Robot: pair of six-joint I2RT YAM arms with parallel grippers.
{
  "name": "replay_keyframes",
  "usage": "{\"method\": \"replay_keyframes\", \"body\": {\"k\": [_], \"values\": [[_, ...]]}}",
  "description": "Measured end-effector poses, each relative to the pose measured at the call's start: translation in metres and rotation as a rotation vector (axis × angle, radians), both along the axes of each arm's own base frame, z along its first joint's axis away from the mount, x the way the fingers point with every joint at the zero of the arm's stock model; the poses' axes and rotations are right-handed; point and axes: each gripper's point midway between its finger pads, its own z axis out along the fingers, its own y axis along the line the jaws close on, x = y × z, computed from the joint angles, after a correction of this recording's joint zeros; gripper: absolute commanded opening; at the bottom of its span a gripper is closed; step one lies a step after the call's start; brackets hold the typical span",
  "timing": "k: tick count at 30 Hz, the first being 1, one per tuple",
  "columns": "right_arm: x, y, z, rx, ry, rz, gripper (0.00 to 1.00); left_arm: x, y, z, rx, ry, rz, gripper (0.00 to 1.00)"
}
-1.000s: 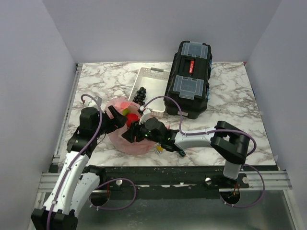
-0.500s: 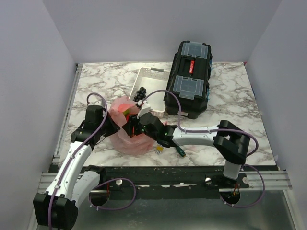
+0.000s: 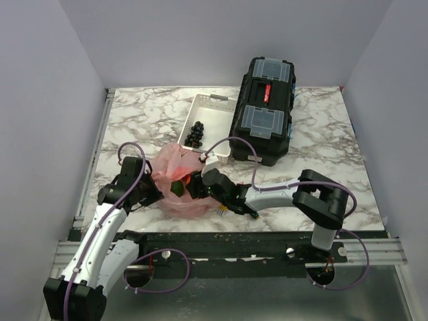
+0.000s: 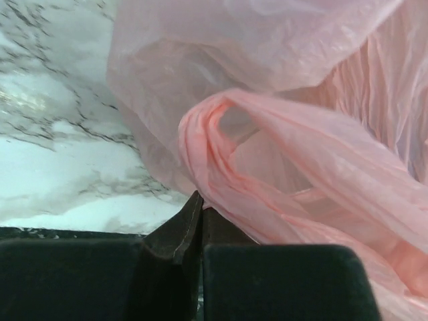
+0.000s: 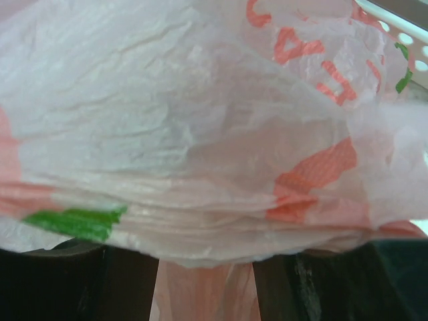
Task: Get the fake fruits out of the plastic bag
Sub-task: Adjust the plastic bag at the center of the board.
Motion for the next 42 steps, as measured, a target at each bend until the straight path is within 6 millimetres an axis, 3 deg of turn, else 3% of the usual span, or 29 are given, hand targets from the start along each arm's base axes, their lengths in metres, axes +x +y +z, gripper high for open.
{"method": "replay_keyframes", "body": {"k": [4, 8, 13, 19, 31, 39, 42], "values": [[-0.003, -0.011, 0.000, 0.002, -0.027, 0.007, 0.60, -0.015, -0.015, -0.002, -0.028, -0.014, -0.051, 0.00], [-0.001, -0.014, 0.001, -0.017, -0.066, 0.014, 0.77, -0.022, -0.026, -0.009, -0.043, 0.012, -0.086, 0.00], [0.004, -0.019, 0.001, -0.085, -0.121, 0.011, 0.82, -0.035, -0.044, -0.045, -0.103, 0.113, -0.103, 0.00], [0.011, -0.021, 0.006, -0.152, -0.142, 0.001, 0.84, -0.045, -0.049, -0.080, -0.118, 0.197, -0.059, 0.00], [0.019, -0.030, 0.006, -0.271, -0.239, 0.033, 0.71, -0.034, -0.055, -0.071, -0.167, 0.124, -0.037, 0.00], [0.025, 0.001, 0.035, -0.202, -0.295, 0.124, 0.66, -0.033, -0.055, -0.070, -0.172, 0.118, -0.033, 0.00], [0.018, 0.014, 0.038, -0.144, -0.294, 0.190, 0.52, -0.033, -0.052, -0.069, -0.167, 0.113, -0.012, 0.00]]}}
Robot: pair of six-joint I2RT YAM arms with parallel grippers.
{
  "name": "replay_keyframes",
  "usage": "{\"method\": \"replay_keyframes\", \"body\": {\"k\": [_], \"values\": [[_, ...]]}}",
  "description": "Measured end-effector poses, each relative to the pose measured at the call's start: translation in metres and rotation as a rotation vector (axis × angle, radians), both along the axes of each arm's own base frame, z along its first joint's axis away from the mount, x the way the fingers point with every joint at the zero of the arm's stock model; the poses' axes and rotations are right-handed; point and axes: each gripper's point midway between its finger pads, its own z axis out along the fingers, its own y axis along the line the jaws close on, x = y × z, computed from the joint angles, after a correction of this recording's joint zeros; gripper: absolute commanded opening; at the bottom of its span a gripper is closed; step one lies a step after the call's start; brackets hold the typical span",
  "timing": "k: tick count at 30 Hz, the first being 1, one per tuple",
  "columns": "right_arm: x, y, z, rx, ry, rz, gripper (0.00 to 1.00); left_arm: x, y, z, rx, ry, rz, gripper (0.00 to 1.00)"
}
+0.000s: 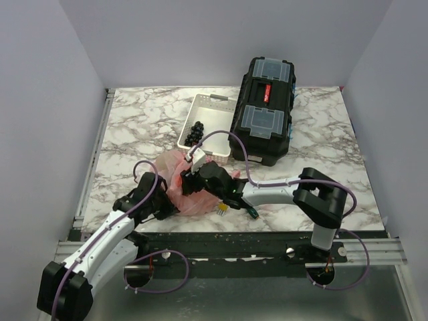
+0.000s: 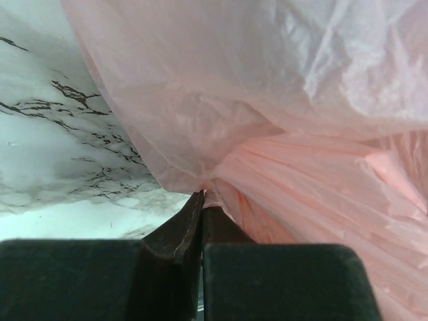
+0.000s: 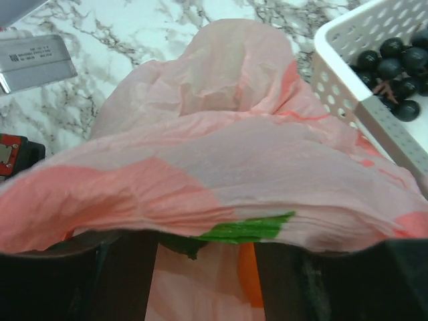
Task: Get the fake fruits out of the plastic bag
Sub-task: Adjust the plastic bag at the center of the board.
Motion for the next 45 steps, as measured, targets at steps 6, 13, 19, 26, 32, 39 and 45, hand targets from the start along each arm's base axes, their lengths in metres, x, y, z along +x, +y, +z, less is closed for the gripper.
{"method": "replay_keyframes", "body": {"k": [6, 13, 19, 26, 32, 39, 45], "values": [[-0.010, 0.020, -0.022, 0.033, 0.073, 0.068, 0.44, 0.003, 0.003, 0.012, -0.019, -0.060, 0.035, 0.00], [-0.019, 0.029, -0.032, 0.052, 0.128, 0.109, 0.58, 0.010, 0.008, 0.037, -0.053, -0.198, 0.081, 0.00], [-0.023, 0.032, -0.038, 0.056, 0.157, 0.125, 0.73, 0.008, 0.010, 0.031, -0.036, -0.168, 0.090, 0.00], [-0.028, 0.022, -0.049, 0.042, 0.180, 0.117, 0.73, 0.003, 0.021, 0.025, 0.004, -0.148, 0.132, 0.00], [-0.030, 0.022, -0.050, 0.058, 0.186, 0.116, 0.80, 0.003, 0.041, 0.031, 0.047, -0.208, 0.227, 0.00], [-0.035, 0.018, -0.045, 0.121, 0.204, 0.133, 0.91, 0.003, 0.049, 0.039, 0.036, -0.246, 0.285, 0.00], [-0.028, 0.003, -0.016, 0.221, 0.219, 0.123, 0.81, 0.003, 0.044, 0.046, 0.011, -0.283, 0.252, 0.29]]}}
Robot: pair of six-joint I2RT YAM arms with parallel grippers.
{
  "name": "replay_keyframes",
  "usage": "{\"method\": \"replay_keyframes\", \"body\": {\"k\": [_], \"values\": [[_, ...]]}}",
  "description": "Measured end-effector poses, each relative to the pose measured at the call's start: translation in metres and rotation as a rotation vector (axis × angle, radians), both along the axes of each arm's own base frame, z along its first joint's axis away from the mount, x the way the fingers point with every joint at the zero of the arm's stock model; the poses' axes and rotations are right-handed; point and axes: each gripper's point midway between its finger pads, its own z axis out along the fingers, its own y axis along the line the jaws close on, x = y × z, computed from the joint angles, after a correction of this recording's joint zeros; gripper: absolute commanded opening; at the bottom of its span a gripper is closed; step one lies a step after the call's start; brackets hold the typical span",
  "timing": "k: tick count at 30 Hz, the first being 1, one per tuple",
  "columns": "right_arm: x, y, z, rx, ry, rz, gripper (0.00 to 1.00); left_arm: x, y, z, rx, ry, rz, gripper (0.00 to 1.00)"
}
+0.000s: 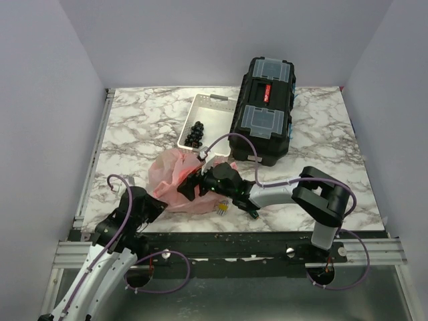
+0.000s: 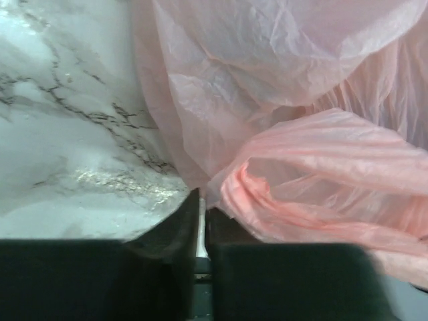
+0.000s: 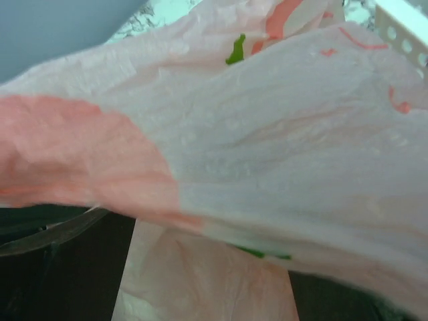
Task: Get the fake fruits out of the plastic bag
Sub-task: Adjust the plastic bag at the center of the board.
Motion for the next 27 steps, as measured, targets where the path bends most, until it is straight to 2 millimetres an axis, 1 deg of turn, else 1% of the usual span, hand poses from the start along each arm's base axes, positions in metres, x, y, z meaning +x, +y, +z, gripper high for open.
{"method": "replay_keyframes", "body": {"k": [2, 3, 4, 7, 8, 9, 14, 16, 19, 21, 24, 26, 27], "values": [[0.001, 0.002, 0.009, 0.037, 0.005, 0.015, 0.74, 0.001, -0.005, 0.005, -0.011, -0.026, -0.037, 0.49], [0.001, 0.004, 0.012, 0.051, 0.012, 0.026, 0.72, 0.002, -0.008, 0.008, -0.017, -0.044, -0.056, 0.58], [0.000, 0.005, 0.012, 0.055, 0.019, 0.037, 0.67, 0.003, -0.010, 0.011, -0.020, -0.062, -0.073, 0.66], [-0.003, 0.010, 0.010, 0.062, 0.040, 0.060, 0.57, 0.006, -0.014, 0.019, -0.029, -0.098, -0.098, 0.83], [-0.004, 0.011, 0.009, 0.061, 0.045, 0.063, 0.54, 0.008, -0.015, 0.022, -0.027, -0.111, -0.109, 0.87], [-0.004, 0.011, 0.008, 0.060, 0.048, 0.066, 0.53, 0.010, -0.017, 0.024, -0.027, -0.122, -0.119, 0.89], [-0.012, 0.018, 0.010, 0.069, 0.059, 0.121, 0.52, 0.022, -0.026, 0.033, -0.012, -0.134, -0.166, 0.90], [-0.017, 0.026, 0.011, 0.082, 0.071, 0.170, 0.48, 0.026, -0.028, 0.035, 0.000, -0.128, -0.177, 0.87], [-0.021, 0.037, 0.002, 0.096, 0.105, 0.213, 0.45, 0.029, -0.027, 0.032, 0.027, -0.108, -0.183, 0.79], [-0.024, 0.040, -0.008, 0.102, 0.134, 0.228, 0.44, 0.028, -0.023, 0.024, 0.057, -0.072, -0.168, 0.69], [-0.028, 0.037, -0.016, 0.093, 0.156, 0.232, 0.44, 0.030, -0.010, 0.015, 0.100, -0.034, -0.099, 0.54], [-0.036, 0.034, -0.021, 0.081, 0.169, 0.253, 0.45, 0.036, 0.002, 0.011, 0.132, -0.028, -0.018, 0.36], [-0.040, 0.033, -0.023, 0.074, 0.173, 0.264, 0.48, 0.036, 0.004, 0.009, 0.139, -0.024, -0.006, 0.26]]}}
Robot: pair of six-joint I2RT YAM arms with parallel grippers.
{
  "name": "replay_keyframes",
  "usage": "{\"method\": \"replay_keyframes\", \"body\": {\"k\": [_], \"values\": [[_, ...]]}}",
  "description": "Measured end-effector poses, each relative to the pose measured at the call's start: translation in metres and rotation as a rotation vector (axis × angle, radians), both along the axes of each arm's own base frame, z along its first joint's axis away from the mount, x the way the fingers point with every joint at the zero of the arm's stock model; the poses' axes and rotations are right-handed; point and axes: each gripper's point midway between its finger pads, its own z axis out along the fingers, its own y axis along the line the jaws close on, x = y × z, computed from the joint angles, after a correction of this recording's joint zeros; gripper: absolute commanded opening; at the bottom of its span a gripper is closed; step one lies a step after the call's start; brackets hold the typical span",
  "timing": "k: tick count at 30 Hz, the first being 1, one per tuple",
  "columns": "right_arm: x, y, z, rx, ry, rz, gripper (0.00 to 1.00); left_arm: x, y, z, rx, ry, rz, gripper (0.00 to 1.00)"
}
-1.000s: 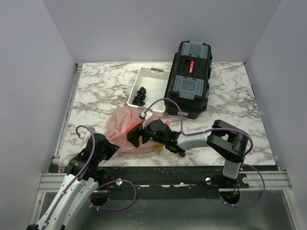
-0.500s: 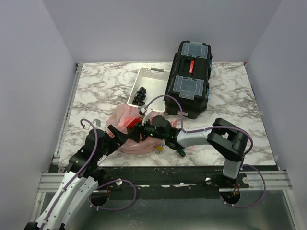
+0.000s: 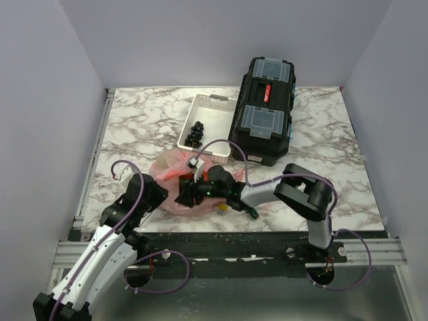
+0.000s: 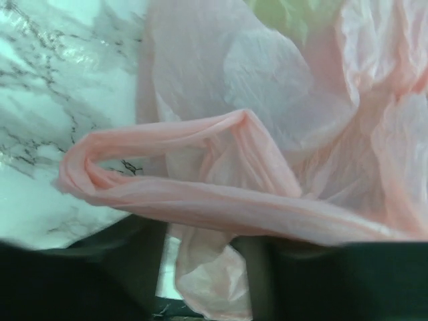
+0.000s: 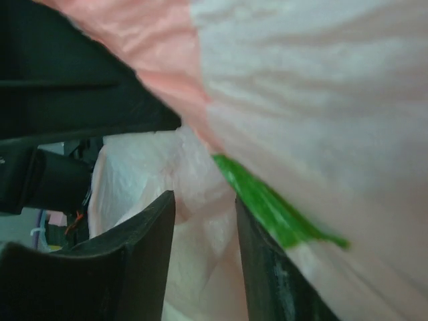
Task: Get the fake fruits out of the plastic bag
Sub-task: Adjust the plastic bag at the center of the board, then take out the fake fruit from the plastic bag.
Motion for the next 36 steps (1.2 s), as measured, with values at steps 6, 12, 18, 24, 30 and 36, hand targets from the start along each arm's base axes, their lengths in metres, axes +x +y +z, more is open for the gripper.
{"method": "replay_keyframes", "body": {"k": [6, 12, 18, 24, 30, 36], "values": [[-0.011, -0.019, 0.007, -0.010, -0.015, -0.006, 0.59, 0.003, 0.016, -0.008, 0.046, -0.003, 0.082, 0.00], [0.009, -0.029, 0.024, -0.013, -0.055, -0.134, 0.52, 0.002, 0.028, 0.004, 0.055, -0.078, 0.129, 0.00], [0.034, -0.018, 0.031, -0.047, -0.094, -0.219, 0.54, 0.000, 0.029, 0.009, 0.044, -0.111, 0.130, 0.00], [0.058, -0.005, 0.031, -0.087, -0.133, -0.280, 0.66, -0.006, 0.027, -0.012, 0.049, -0.060, 0.109, 0.00], [0.066, 0.001, 0.004, -0.155, -0.135, -0.287, 0.68, -0.007, 0.024, -0.017, 0.045, -0.044, 0.090, 0.00], [0.068, 0.002, -0.013, -0.193, -0.128, -0.297, 0.68, -0.007, 0.024, -0.016, 0.049, -0.051, 0.083, 0.00]]}}
